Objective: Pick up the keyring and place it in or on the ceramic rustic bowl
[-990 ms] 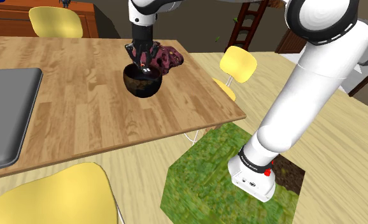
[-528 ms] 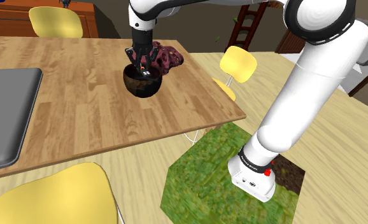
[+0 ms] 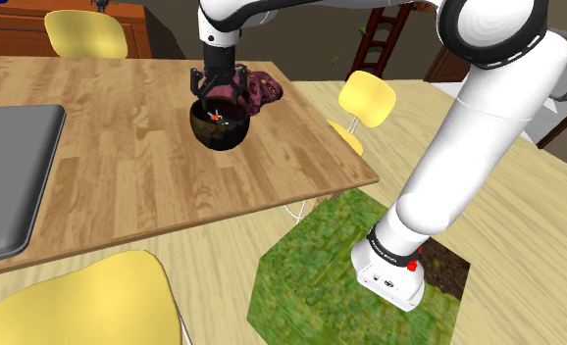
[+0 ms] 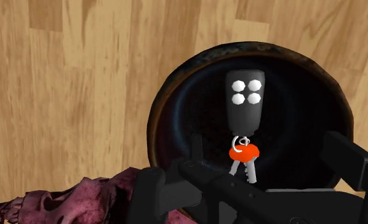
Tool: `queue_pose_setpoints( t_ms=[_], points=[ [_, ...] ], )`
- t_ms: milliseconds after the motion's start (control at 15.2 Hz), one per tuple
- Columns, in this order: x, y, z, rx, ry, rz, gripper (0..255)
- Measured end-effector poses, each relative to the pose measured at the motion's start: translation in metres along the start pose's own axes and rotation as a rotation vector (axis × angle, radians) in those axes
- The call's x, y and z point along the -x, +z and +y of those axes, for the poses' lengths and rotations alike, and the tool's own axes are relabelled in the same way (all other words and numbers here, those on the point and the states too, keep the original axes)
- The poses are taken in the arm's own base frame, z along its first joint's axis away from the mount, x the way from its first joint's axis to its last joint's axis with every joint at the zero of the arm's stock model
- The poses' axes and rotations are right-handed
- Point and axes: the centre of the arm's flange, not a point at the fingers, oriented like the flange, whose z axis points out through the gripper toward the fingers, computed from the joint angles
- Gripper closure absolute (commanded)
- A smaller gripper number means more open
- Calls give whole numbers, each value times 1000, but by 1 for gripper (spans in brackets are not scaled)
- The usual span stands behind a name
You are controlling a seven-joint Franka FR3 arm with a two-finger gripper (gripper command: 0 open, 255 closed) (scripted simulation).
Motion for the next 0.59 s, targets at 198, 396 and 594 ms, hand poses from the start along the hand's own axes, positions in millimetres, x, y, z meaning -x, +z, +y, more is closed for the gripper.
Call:
queue_pose_setpoints(
  t_ms=[198, 396, 594],
  points=[
    [-1, -17, 1, 0, 0, 1, 0],
    [0, -45, -1, -1, 0, 1, 0],
    [0, -49, 0, 0, 0, 0, 0]
  ],
)
